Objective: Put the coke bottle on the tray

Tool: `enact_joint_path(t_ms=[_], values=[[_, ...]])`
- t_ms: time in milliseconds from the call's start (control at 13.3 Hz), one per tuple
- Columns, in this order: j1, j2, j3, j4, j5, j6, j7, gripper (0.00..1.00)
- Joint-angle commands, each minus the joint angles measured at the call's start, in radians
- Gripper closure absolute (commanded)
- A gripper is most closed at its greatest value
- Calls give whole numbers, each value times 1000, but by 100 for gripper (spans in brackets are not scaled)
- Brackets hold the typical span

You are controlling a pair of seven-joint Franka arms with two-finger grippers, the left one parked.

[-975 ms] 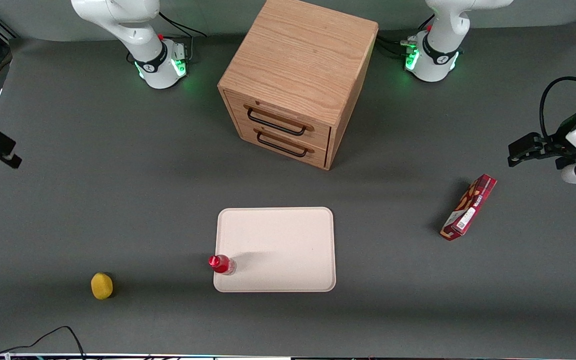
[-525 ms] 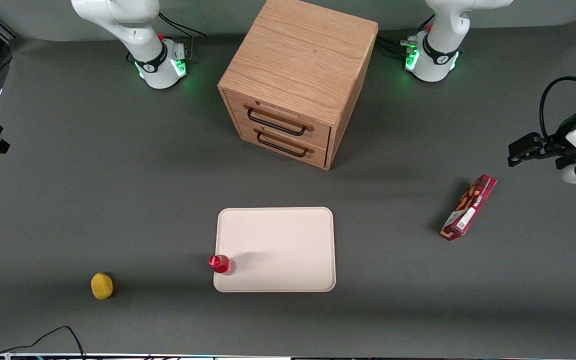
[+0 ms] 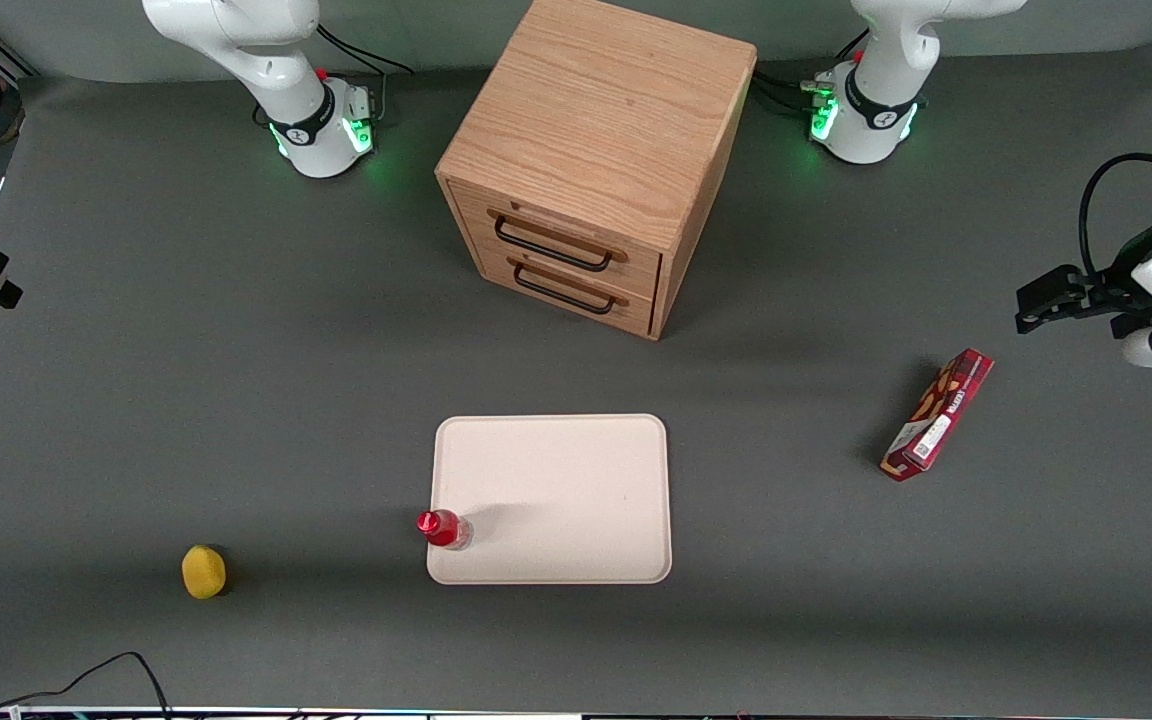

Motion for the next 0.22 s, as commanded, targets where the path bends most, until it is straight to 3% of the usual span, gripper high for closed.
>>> enact_joint_path(t_ms=[0, 150], values=[[2, -15, 5, -19, 10, 5, 36, 0], [2, -12, 5, -19, 10, 8, 35, 0]])
